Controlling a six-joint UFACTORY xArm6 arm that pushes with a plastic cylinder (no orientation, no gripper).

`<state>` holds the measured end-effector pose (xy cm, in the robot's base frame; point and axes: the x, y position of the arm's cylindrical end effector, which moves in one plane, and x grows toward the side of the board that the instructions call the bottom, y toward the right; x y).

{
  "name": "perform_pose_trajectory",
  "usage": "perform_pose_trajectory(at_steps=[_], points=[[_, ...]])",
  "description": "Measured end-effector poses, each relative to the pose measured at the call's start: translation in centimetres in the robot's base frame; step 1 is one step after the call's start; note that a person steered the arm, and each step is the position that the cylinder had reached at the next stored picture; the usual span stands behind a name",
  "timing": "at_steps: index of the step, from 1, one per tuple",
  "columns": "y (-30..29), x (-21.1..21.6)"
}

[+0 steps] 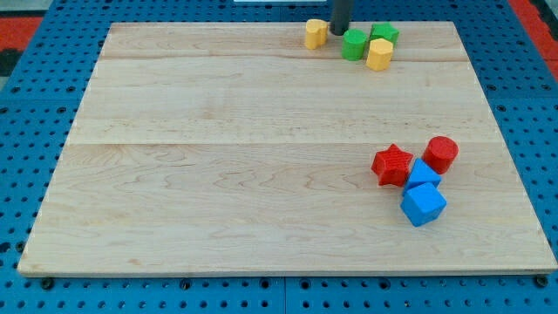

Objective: Move the green circle left side of the green star

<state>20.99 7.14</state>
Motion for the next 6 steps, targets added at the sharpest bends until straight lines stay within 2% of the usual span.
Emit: perform_pose_trajectory(at_steps=[1, 3, 5, 6], points=[[-6.8, 0.0], [-2.1, 12.5], [5.2, 8.2], [5.4, 5.6]])
